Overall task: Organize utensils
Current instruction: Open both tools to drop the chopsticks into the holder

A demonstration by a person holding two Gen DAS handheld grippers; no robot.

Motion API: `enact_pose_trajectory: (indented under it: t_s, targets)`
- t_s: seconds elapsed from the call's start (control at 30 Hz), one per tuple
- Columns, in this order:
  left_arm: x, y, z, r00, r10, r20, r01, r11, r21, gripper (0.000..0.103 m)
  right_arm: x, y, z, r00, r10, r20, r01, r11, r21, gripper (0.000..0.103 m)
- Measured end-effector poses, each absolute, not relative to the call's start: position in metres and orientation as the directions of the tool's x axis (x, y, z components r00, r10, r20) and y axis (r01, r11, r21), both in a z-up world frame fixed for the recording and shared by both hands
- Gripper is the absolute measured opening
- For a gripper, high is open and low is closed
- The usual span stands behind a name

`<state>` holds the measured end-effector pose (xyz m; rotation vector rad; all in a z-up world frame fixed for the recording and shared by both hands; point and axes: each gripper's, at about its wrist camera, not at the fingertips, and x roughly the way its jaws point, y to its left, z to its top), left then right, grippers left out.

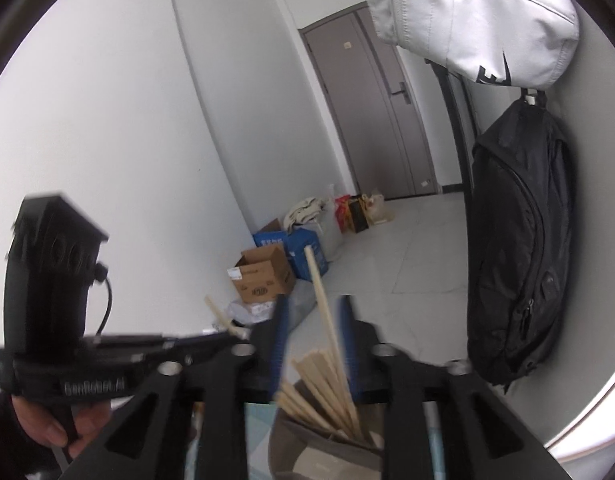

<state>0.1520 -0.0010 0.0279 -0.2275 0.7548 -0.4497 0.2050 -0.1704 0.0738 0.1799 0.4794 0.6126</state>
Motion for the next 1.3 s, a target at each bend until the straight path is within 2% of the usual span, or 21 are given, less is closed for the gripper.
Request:
enact_pose_trajectory:
  t_s: [0.17, 0.23, 0.27, 0.3, 0.43, 0.57, 0.73, 0.87, 1.03, 1.13, 1.2, 1.23, 1.3]
  targets:
    - [0.153, -0.001, 0.028, 0.636, -0.472, -0.61, 0.308, 0.881, -0.36, 0.001, 0.241, -0.154, 0.071, 0.656, 0.589, -0.472, -0.501, 0.807, 0.312, 0.041]
    - [0.154, -0.002, 0.028, 0.634, -0.474, -0.611, 0.311, 0.88, -0.359, 0.001, 0.25, -0.15, 0.068, 0.629, 0.605, -0.488, -0.508, 0.796, 0.33, 0.032]
    - [0.154, -0.002, 0.028, 0.632, -0.477, -0.611, 0.316, 0.878, -0.359, 0.001, 0.252, -0.149, 0.067, 0.622, 0.608, -0.493, -0.514, 0.793, 0.328, 0.015]
    - [0.153, -0.004, 0.029, 0.633, -0.479, -0.608, 0.322, 0.878, -0.355, 0.001, 0.252, -0.149, 0.067, 0.616, 0.614, -0.494, -0.525, 0.787, 0.325, 0.008]
    - [0.153, -0.007, 0.03, 0.631, -0.488, -0.603, 0.34, 0.872, -0.351, 0.001, 0.234, -0.144, 0.077, 0.608, 0.654, -0.451, -0.604, 0.749, 0.272, 0.007]
    - [0.151, -0.006, 0.029, 0.634, -0.486, -0.601, 0.342, 0.874, -0.345, 0.001, 0.221, -0.139, 0.079, 0.597, 0.662, -0.454, -0.642, 0.733, 0.224, 0.007]
    - [0.148, -0.001, 0.019, 0.621, -0.481, -0.619, 0.32, 0.876, -0.361, 0.001, 0.215, -0.143, 0.067, 0.615, 0.626, -0.479, -0.636, 0.753, 0.168, 0.006]
    - [0.146, -0.004, 0.019, 0.614, -0.474, -0.631, 0.324, 0.881, -0.345, 0.001, 0.209, -0.149, 0.066, 0.623, 0.624, -0.471, -0.628, 0.759, 0.175, 0.006]
    - [0.15, -0.006, 0.004, 0.575, -0.455, -0.68, 0.298, 0.891, -0.343, 0.001, 0.202, -0.146, 0.061, 0.623, 0.606, -0.494, -0.629, 0.764, 0.144, 0.007]
    - [0.141, 0.004, 0.011, 0.606, -0.461, -0.648, 0.282, 0.886, -0.367, 0.001, 0.2, -0.151, 0.062, 0.639, 0.588, -0.496, -0.599, 0.785, 0.158, 0.007]
    - [0.136, 0.009, 0.019, 0.622, -0.455, -0.637, 0.273, 0.889, -0.368, 0.001, 0.202, -0.152, 0.06, 0.625, 0.59, -0.511, -0.598, 0.783, 0.171, 0.01]
    - [0.133, 0.013, 0.023, 0.63, -0.455, -0.629, 0.265, 0.888, -0.377, 0.001, 0.205, -0.146, 0.054, 0.608, 0.564, -0.559, -0.595, 0.79, 0.151, 0.01]
    - [0.127, 0.021, 0.031, 0.649, -0.456, -0.609, 0.249, 0.883, -0.397, 0.001, 0.2, -0.138, 0.047, 0.596, 0.538, -0.596, -0.608, 0.787, 0.102, 0.01]
